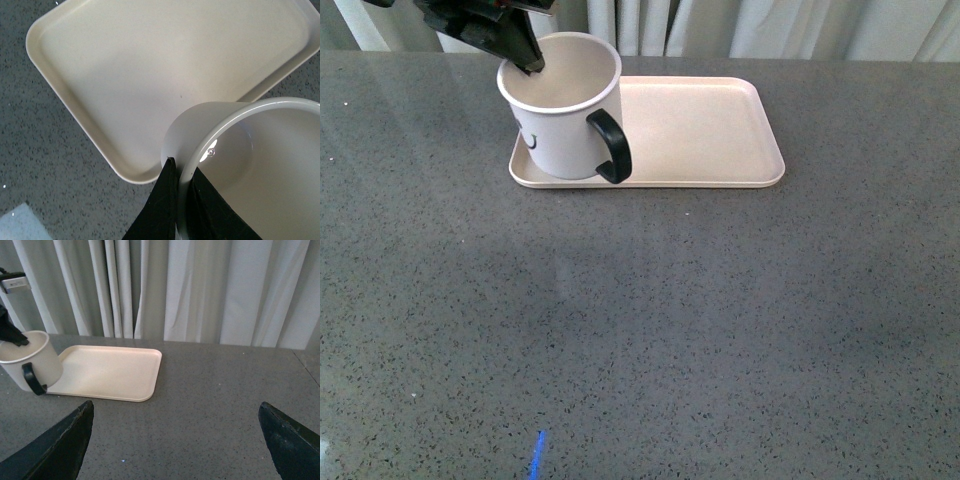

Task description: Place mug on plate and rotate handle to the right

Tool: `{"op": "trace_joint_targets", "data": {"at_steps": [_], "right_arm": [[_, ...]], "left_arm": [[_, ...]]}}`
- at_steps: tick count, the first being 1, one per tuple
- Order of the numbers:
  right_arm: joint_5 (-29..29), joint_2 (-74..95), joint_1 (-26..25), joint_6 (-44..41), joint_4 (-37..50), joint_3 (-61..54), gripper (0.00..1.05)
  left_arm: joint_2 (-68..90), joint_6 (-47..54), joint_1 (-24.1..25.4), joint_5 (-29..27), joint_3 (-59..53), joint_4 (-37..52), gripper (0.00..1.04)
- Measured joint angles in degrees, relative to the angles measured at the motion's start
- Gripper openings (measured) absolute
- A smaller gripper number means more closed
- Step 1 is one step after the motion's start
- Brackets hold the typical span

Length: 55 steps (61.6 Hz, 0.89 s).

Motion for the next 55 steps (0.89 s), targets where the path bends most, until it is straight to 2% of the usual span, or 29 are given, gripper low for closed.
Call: {"op": "trace_joint_targets", "data": {"at_steps": [29,55], "right_arm": [[-0.02,0.0,0.0,0.0,0.0,0.0,0.96],[0.0,0.0,0.0,0.0,0.0,0.0,0.96]], "left_arm": [[19.76,-1.38,-2.32,1.09,29.94,-12.79,0.02],[28.11,-2.19,-3.37,1.25,43.25,-18.64,0.02]]}}
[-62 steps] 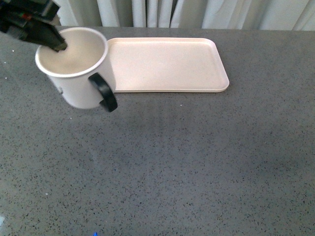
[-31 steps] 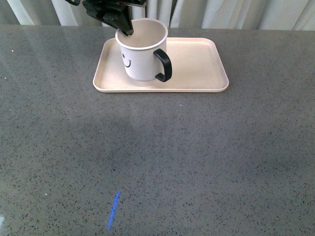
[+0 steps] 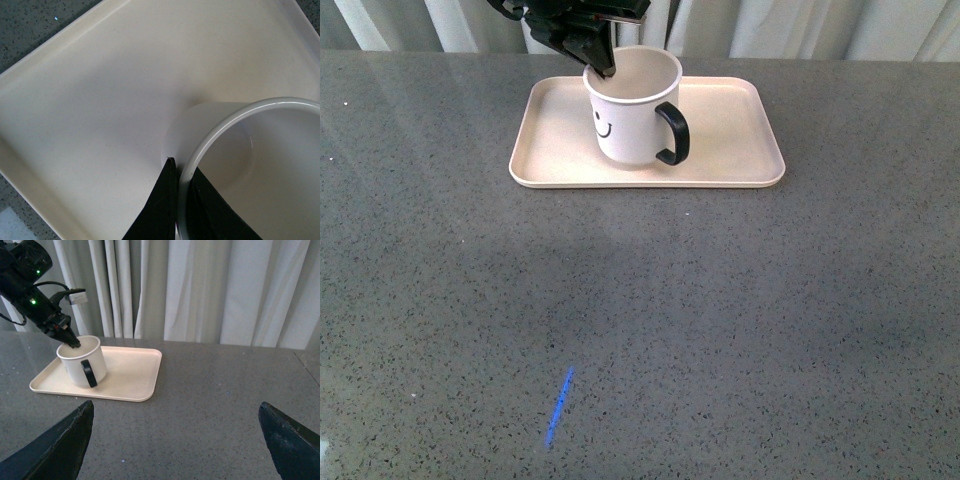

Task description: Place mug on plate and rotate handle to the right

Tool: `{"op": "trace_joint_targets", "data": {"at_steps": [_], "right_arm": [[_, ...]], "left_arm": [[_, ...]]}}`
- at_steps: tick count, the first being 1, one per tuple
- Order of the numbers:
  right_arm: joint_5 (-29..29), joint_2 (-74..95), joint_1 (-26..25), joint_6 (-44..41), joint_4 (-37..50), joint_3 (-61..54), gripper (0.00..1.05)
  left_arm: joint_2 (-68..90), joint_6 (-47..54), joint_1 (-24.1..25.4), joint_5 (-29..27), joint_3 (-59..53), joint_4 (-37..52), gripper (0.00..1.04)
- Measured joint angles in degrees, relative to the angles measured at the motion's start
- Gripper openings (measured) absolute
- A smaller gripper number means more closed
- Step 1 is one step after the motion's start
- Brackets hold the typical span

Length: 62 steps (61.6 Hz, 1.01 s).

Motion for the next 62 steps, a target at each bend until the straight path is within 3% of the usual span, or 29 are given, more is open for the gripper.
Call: {"op": "trace_joint_targets", "data": {"at_steps": [25,47,62], "right_arm": [[0.0,0.0,0.0,0.0,0.0,0.0,0.96],[-0.02,0.0,0.0,0.0,0.0,0.0,0.96],[0.0,0.0,0.0,0.0,0.0,0.0,0.96]], "left_arm": [[4.81,-0.35,-1.07,0.0,7.54,-4.07,0.02],[12.26,-0.33,-1.49,-0.24,21.44,-11.67,0.02],[13.18,-0.33,-1.68,-0.68,23.5,-12.09,0.02]]}}
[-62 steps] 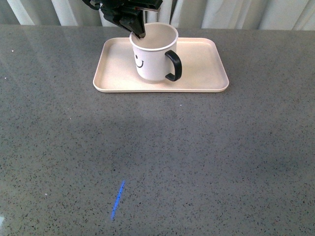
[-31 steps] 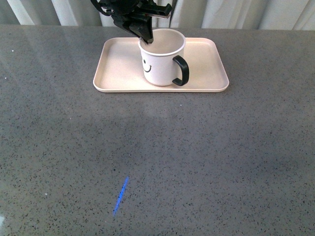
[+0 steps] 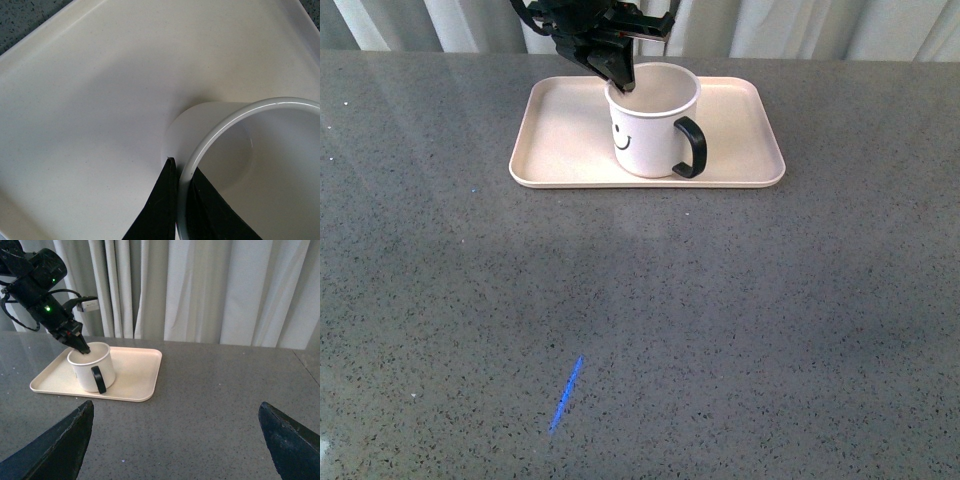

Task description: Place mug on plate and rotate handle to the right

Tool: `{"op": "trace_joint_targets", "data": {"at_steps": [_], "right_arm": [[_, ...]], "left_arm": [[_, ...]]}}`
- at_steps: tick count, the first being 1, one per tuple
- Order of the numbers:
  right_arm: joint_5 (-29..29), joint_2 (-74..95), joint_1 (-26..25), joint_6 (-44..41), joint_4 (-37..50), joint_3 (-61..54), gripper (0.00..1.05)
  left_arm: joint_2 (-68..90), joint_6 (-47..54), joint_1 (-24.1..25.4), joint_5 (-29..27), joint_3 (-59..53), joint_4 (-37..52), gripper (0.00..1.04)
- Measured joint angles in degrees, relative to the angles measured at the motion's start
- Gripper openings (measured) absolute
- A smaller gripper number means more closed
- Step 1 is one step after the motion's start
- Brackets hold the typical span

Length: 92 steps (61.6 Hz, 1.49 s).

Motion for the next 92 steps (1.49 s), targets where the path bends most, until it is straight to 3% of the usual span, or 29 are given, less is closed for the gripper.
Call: {"op": "trace_joint_targets", "data": {"at_steps": [7,11,25,30,41,59,66,68,71,77,84,92], "right_arm": [[0.0,0.0,0.0,-0.02,0.0,0.0,0.96],[0.0,0.0,0.0,-0.02,0.0,0.02,0.96],[-0.02,0.0,0.0,0.0,0.0,0.0,0.96],[-0.02,0.0,0.0,-0.02,0.0,0.0,0.96],[-0.02,0.0,0.0,0.0,0.0,0.0,0.96],[0.0,0.0,0.0,0.0,0.0,0.02,0.96],[-0.02,0.0,0.0,-0.02,0.0,0.0,0.96],[-0.07,0.0,0.0,-0.02,0.0,0.02,0.96],[-0.04,0.0,0.0,-0.02,0.0,0.02,0.96],[0.02,0.0,0.0,0.0,0.0,0.02,0.96],[0.09,0.0,0.0,0.0,0.0,0.0,0.96],[0.0,0.0,0.0,0.0,0.0,0.02,0.96]], "left_arm": [[0.0,0.0,-0.17,0.07,0.11,0.0,0.02],[0.0,-0.02,-0.22,0.17,0.11,0.0,0.08],[0.0,0.02,-0.55,0.96,0.13,-0.07,0.49],[-0.04,0.31,-0.61,0.98,0.13,-0.35,0.71],[-10.1,0.46,-0.24,1.14,-16.66,10.82,0.97],[-43.82,-7.74,5.35,3.06,-59.28,39.28,0.96],[-46.82,-9.57,6.29,2.86,-63.49,40.68,0.96],[-47.56,-10.69,6.12,-0.55,-65.64,44.28,0.93],[-49.9,-12.81,5.44,-13.4,-73.99,59.91,0.85],[-54.99,-14.78,5.55,-27.58,-91.1,86.79,0.69],[-62.05,-15.8,7.19,-29.14,-106.36,105.04,0.51],[-69.94,-16.31,9.29,-27.76,-118.9,113.52,0.29]]}}
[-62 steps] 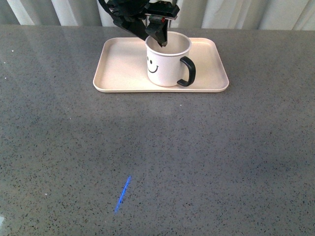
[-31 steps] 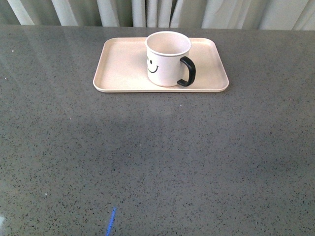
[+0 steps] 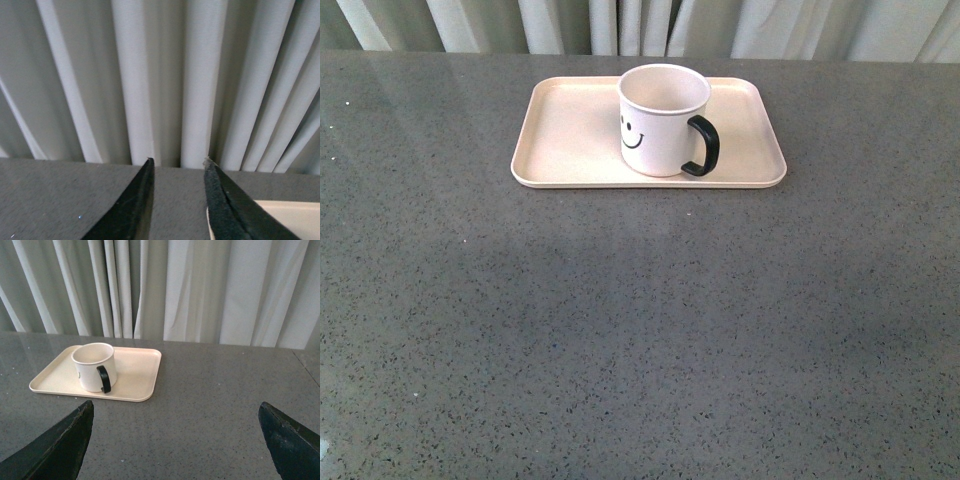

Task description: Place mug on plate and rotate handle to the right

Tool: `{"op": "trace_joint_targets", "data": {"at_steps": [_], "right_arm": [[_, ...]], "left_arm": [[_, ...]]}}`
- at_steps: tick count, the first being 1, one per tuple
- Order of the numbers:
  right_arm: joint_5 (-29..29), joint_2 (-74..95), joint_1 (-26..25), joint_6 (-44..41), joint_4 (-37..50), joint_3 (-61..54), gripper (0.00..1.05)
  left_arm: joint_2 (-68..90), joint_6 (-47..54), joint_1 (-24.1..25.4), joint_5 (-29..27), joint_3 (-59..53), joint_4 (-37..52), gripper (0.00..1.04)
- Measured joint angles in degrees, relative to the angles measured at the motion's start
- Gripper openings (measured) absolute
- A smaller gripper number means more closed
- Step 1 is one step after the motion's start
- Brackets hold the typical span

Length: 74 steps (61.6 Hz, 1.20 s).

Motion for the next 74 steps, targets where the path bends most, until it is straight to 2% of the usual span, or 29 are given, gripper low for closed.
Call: {"op": "trace_joint_targets", "data": {"at_steps": [4,8,9,17,35,40,51,57,74], "right_arm": [[-0.02,0.0,0.0,0.0,0.0,-0.02,0.96],[0.0,0.0,0.0,0.0,0.0,-0.02,0.96],[0.0,0.0,0.0,0.0,0.0,-0.02,0.96],[0.02,0.0,0.0,-0.02,0.0,0.0,0.96],[0.0,0.0,0.0,0.0,0.0,-0.02,0.96],[0.0,0.0,0.0,0.0,0.0,-0.02,0.96],[-0.02,0.0,0.0,0.0,0.0,-0.02,0.96],[-0.02,0.0,0.0,0.0,0.0,-0.02,0.96],[0.0,0.0,0.0,0.0,0.0,0.0,0.96]], "left_arm": [[-2.6,-0.09,1.11,0.39,-5.22,1.68,0.18],[-5.84,-0.22,2.08,1.68,-12.07,3.43,0.02],[-6.95,-0.28,2.25,1.97,-14.01,3.89,0.02],[-13.77,-0.39,3.5,3.61,-22.32,5.66,0.01],[-24.2,-0.39,5.68,5.53,-32.46,5.35,0.01],[-27.36,-0.39,7.96,8.98,-34.67,4.35,0.01],[-33.79,-0.42,9.27,9.05,-38.51,1.49,0.01],[-34.49,-0.39,9.31,9.14,-41.18,3.96,0.01],[-47.15,-0.39,9.31,9.18,-44.3,-5.9,0.01]]}}
